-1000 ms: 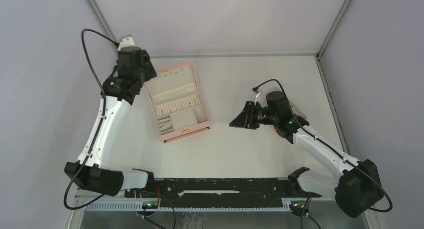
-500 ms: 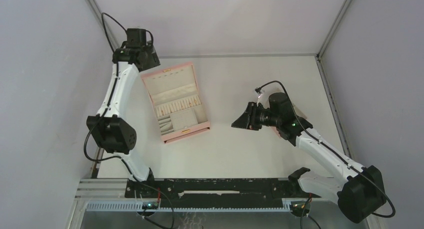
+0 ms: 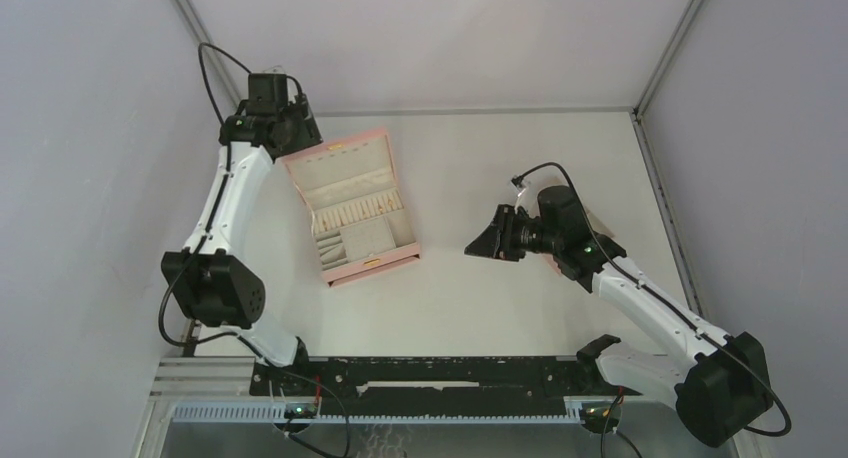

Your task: Organize the mixed jewelry

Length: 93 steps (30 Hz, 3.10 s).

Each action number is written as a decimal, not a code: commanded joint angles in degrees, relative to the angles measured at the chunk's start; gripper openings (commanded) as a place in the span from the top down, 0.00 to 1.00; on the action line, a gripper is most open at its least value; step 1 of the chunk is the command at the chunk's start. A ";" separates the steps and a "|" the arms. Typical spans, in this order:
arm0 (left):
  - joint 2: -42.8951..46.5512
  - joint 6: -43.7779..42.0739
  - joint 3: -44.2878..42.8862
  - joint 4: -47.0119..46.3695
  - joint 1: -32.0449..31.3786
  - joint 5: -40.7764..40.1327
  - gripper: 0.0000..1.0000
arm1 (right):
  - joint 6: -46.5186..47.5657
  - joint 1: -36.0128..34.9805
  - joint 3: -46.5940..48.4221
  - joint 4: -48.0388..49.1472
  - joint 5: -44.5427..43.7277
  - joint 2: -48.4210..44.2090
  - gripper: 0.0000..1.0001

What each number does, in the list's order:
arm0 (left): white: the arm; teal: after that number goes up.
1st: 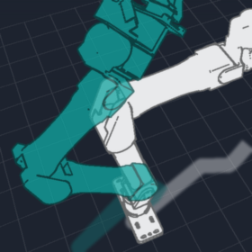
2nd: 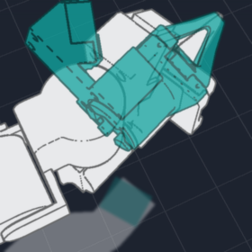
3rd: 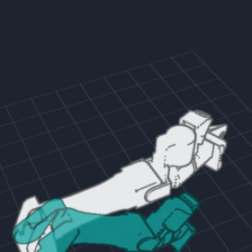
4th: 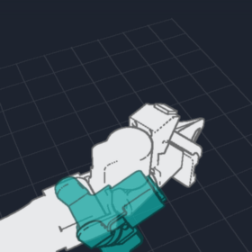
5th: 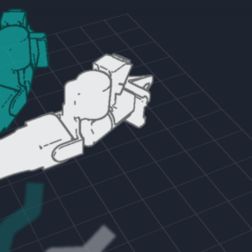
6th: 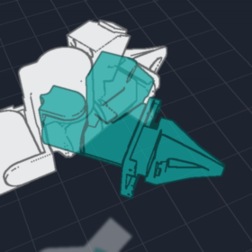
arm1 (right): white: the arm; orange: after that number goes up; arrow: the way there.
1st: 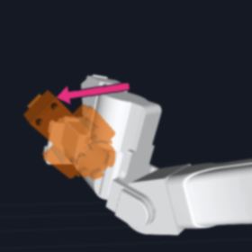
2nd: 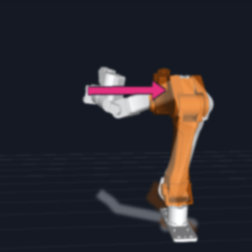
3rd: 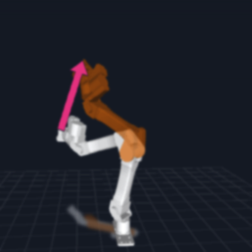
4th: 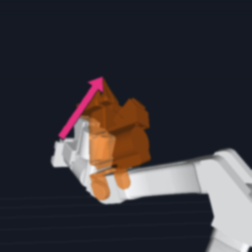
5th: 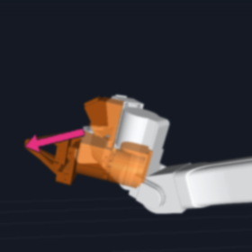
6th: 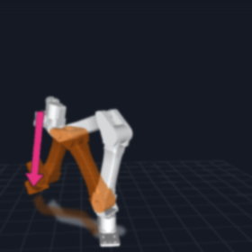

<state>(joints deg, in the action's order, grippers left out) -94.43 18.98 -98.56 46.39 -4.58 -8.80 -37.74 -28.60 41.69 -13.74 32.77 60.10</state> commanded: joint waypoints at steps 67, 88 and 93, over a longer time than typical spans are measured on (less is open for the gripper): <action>28.42 7.98 41.48 -2.69 -22.18 -6.08 0.39 | -2.03 27.61 10.35 -23.35 -38.20 15.49 0.50; 22.83 8.84 40.24 -4.91 -27.86 -10.16 0.42 | 0.26 27.81 7.46 -24.41 -38.07 12.30 0.51; 18.53 12.19 44.99 -8.86 -28.13 -8.14 0.44 | 0.12 27.80 7.08 -24.25 -37.78 11.94 0.52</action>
<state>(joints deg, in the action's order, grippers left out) -72.53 27.64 -56.36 41.85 -32.25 -16.93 -38.63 -0.84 49.28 -38.63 -5.02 73.69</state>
